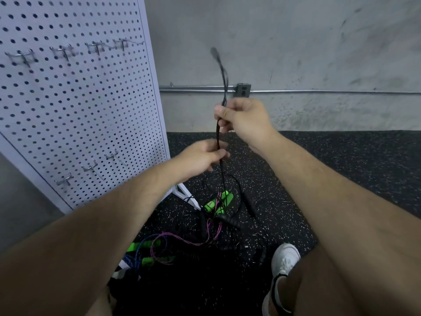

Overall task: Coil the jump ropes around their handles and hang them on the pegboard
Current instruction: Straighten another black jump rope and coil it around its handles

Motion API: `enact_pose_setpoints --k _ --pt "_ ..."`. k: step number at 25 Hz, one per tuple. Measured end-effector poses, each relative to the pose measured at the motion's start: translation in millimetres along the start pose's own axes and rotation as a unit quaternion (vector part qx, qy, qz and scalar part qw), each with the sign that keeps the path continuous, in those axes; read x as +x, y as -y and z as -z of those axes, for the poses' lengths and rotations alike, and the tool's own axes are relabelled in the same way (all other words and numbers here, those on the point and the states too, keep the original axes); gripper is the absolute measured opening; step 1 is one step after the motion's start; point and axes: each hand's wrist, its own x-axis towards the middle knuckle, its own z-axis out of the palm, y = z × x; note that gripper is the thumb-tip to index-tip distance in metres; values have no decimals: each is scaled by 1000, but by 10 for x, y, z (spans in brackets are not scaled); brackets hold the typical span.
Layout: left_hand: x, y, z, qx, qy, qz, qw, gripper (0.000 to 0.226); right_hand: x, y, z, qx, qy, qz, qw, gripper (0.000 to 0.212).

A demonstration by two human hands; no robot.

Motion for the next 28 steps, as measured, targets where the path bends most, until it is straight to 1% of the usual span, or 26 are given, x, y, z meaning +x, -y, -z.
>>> enact_pose_setpoints --k 1,3,4,6,8,9,12,16,18,19,21,22,23,24,26,28 --pt "1 -21 -44 24 -14 -6 1000 19 13 22 -2 29 -6 9 1000 13" --pt "4 -149 -36 22 -80 -18 996 17 7 8 25 43 9 1 999 13" --pt "5 -215 11 17 -115 -27 993 18 -13 -24 57 18 31 -16 999 18" --pt "5 -331 147 -1 -157 -47 986 20 -68 -123 123 -79 101 -49 991 28" --pt "22 -420 283 -82 -189 -75 976 21 -129 -198 165 -159 159 -75 972 32" --pt "29 -462 343 -124 -206 -86 967 21 -156 -226 161 -177 170 -85 966 30" --pt "20 -565 460 -205 -212 -103 950 21 -214 -281 75 -183 164 -77 966 22" --pt "10 -519 533 -253 -208 -91 941 27 -181 -253 -50 -182 136 -55 972 16" --pt "-36 -411 518 -234 -167 -51 956 34 -123 -189 -36 -160 105 -44 980 11" --pt "-78 -353 484 -197 -128 -31 971 32 -94 -149 -28 -142 86 -33 986 8" --pt "-187 -241 353 -49 -38 -10 998 27 -56 -69 -35 -112 55 -9 992 6" --pt "-232 -209 270 26 -9 -5 1000 25 -53 -28 -49 -94 45 0 995 6" --pt "-249 -184 195 72 -2 -4 997 21 -52 5 -69 -72 37 9 997 6" --pt "-254 -190 144 84 -16 -7 996 18 -52 27 -90 -47 30 16 998 8" --pt "-243 -266 139 57 -76 -11 995 19 -46 40 -101 -2 25 12 1000 12" --pt "-243 -364 231 29 -148 -22 988 22 -62 25 -60 -14 61 -13 998 19"
